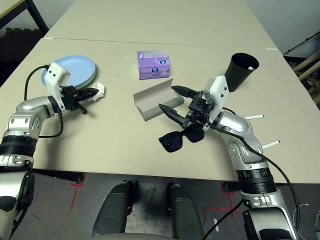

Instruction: Organize and tidy the items on the table.

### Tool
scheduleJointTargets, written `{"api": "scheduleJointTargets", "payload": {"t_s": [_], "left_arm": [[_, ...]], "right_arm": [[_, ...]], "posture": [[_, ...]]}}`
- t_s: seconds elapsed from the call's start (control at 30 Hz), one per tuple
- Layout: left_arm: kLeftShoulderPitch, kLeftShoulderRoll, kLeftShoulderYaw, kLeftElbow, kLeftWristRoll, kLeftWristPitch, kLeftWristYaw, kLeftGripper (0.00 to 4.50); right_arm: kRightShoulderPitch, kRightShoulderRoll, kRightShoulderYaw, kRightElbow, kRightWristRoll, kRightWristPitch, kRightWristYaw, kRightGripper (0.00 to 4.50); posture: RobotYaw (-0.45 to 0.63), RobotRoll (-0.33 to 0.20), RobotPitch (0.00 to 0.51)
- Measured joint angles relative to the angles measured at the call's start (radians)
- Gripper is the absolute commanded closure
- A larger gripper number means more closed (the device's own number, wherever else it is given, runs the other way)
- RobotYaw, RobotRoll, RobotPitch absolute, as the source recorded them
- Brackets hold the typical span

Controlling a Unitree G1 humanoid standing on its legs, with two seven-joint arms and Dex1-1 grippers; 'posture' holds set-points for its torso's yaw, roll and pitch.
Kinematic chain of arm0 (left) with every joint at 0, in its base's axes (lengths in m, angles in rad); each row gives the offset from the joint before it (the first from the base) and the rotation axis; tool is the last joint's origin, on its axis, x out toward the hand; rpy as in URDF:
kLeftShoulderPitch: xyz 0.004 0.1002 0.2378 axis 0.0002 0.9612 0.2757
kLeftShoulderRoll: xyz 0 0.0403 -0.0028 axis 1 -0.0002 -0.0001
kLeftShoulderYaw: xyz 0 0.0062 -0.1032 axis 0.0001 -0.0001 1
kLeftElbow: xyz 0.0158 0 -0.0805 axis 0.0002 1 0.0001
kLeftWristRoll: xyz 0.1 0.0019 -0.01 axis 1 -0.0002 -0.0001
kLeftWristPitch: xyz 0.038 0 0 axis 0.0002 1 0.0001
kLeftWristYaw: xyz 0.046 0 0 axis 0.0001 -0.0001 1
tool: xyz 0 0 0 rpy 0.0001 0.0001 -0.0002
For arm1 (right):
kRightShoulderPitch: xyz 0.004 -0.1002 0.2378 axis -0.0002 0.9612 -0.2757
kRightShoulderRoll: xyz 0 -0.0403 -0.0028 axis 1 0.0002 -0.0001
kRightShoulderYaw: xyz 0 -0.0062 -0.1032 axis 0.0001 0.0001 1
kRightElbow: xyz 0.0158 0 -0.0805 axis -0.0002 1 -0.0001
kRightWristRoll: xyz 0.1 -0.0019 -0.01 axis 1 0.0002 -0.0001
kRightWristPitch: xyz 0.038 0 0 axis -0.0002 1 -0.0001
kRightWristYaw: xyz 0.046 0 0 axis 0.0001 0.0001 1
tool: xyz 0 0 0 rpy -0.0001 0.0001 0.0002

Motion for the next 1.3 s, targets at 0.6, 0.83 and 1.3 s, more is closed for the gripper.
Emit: {"api": "scheduleJointTargets", "payload": {"t_s": [0.6,0.83,1.3], "left_arm": [[-0.32,0.043,0.054,0.432,0.096,-0.166,0.186,4.49],[-0.322,0.04,0.024,0.497,0.144,-0.21,0.183,3.84],[-0.284,0.047,0.071,0.425,0.09,-0.259,0.06,0.04]], "right_arm": [[-0.022,0.014,0.0,0.006,-0.007,-0.002,-0.013,0.0],[-0.022,0.015,0.0,0.006,-0.01,-0.003,-0.017,0.0],[-0.022,0.013,-0.002,0.016,-0.01,-0.017,-0.006,0.0]], "posture": [[0.21,0.0,0.177],[0.21,0.0,0.177],[0.21,0.0,0.182]]}}
